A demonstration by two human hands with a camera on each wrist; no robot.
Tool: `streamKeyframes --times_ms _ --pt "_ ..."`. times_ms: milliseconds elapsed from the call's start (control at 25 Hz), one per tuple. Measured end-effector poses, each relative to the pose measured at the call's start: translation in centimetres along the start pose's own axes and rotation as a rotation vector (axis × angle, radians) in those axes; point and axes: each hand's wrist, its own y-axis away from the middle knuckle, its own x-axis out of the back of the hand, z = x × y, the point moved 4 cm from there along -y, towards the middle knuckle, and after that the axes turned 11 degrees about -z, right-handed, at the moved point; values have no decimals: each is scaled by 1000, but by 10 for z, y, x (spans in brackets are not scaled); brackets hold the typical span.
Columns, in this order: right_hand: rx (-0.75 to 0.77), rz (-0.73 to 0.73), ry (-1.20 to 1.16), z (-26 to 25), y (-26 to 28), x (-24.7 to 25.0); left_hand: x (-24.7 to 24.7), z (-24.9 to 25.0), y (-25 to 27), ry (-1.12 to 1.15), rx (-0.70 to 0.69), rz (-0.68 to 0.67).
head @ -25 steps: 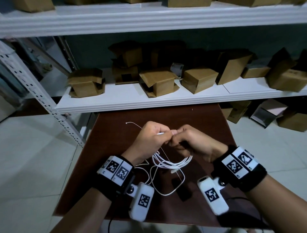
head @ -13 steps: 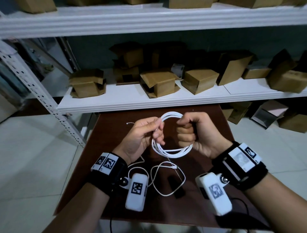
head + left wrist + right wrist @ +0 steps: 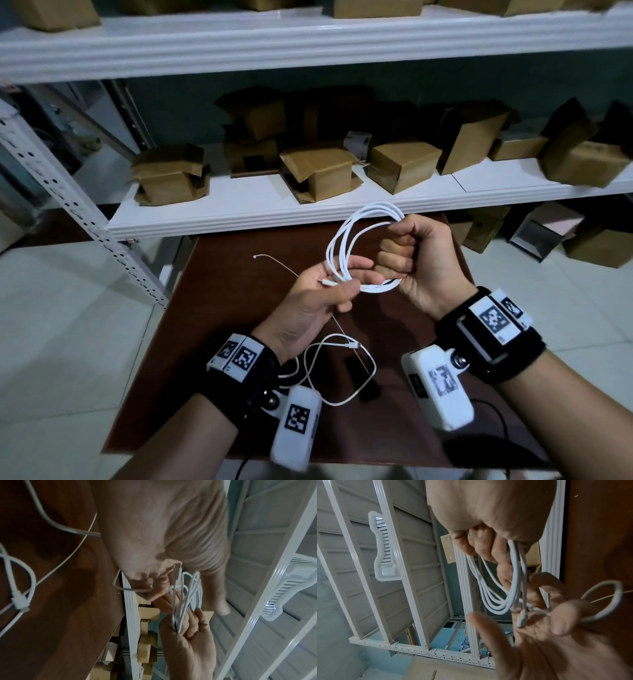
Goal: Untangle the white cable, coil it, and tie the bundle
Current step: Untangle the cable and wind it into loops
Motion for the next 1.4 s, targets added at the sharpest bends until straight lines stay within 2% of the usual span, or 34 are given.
streamKeyframes --times_ms 160,400,560,640,760,840,920,1040,1240,1320,1400 --pt "28 1 -30 1 0 -1 0 -13 -5 118 -21 157" --pt "69 12 -51 -1 0 -1 -1 -3 -4 116 -59 150" --pt "101 24 -69 4 -2 -3 -1 -4 -5 108 -95 252" --pt "111 33 -61 10 -5 -3 0 -8 -4 168 -81 330" --pt "110 84 -15 26 -8 -1 -1 -8 -4 375 -98 454" --pt "109 119 31 37 -10 -1 -6 -1 -3 502 -139 457" --pt "105 118 47 45 -12 -3 -6 3 -3 460 -162 457" --pt "79 19 -6 50 -12 -11 4 9 -4 331 -202 491" --pt "-11 -200 -209 50 -6 -22 17 34 -2 483 -199 448" --pt "-51 -251 -136 45 -5 -22 14 37 2 370 -181 452" --pt "-118 -289 69 37 -2 -20 9 37 4 64 -140 460"
